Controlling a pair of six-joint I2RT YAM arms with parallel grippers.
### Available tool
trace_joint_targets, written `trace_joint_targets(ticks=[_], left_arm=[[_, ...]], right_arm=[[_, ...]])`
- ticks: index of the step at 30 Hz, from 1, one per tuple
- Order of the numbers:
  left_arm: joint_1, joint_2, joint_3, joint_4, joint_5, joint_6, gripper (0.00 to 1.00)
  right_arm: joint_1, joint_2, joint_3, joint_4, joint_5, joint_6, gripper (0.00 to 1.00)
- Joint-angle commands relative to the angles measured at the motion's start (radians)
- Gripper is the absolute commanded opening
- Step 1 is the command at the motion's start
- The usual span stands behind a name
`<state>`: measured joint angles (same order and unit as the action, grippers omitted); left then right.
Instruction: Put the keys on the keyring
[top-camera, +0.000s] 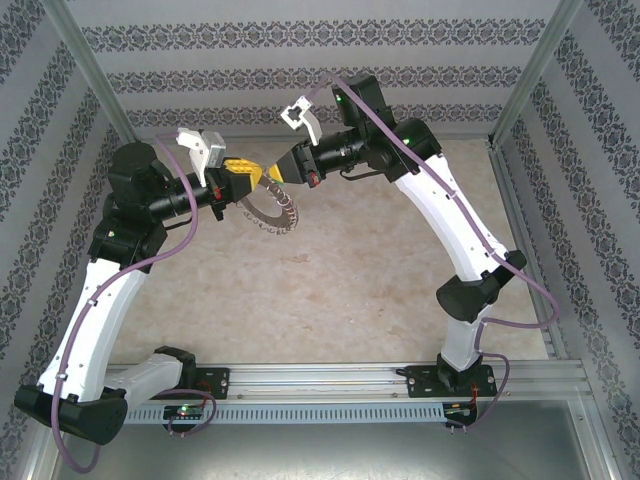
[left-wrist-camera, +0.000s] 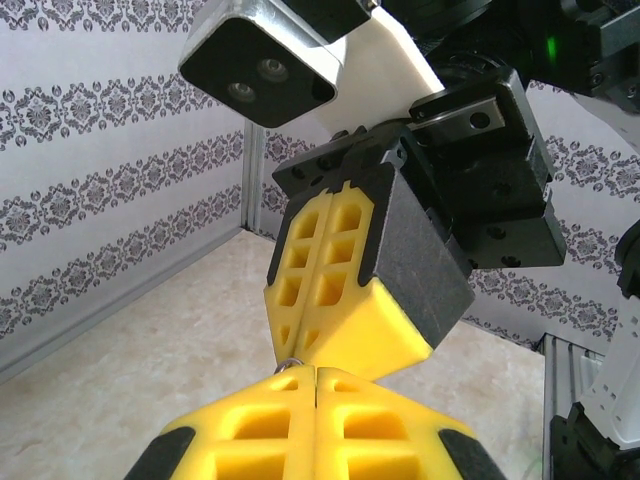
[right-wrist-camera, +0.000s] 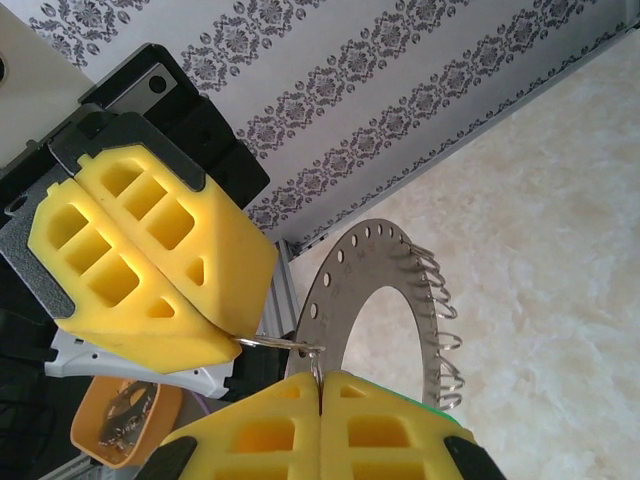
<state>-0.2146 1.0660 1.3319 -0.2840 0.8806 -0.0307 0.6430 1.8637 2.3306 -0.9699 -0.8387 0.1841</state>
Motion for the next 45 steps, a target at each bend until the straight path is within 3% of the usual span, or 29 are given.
trace_joint_targets(ticks=[1, 45], left_arm=[[-0.001, -0.014, 0.032, 0.034, 0.019, 0.022, 0.00], [-0.007, -0.016, 0.036, 0.015, -0.008, 0.035, 0.00]], right_arm=[[-0.018, 0.020, 0.033, -0.022, -0.008, 0.014, 0.00], [0.018, 0.020, 0.090, -0.019, -0.049, -0.033, 0.00]])
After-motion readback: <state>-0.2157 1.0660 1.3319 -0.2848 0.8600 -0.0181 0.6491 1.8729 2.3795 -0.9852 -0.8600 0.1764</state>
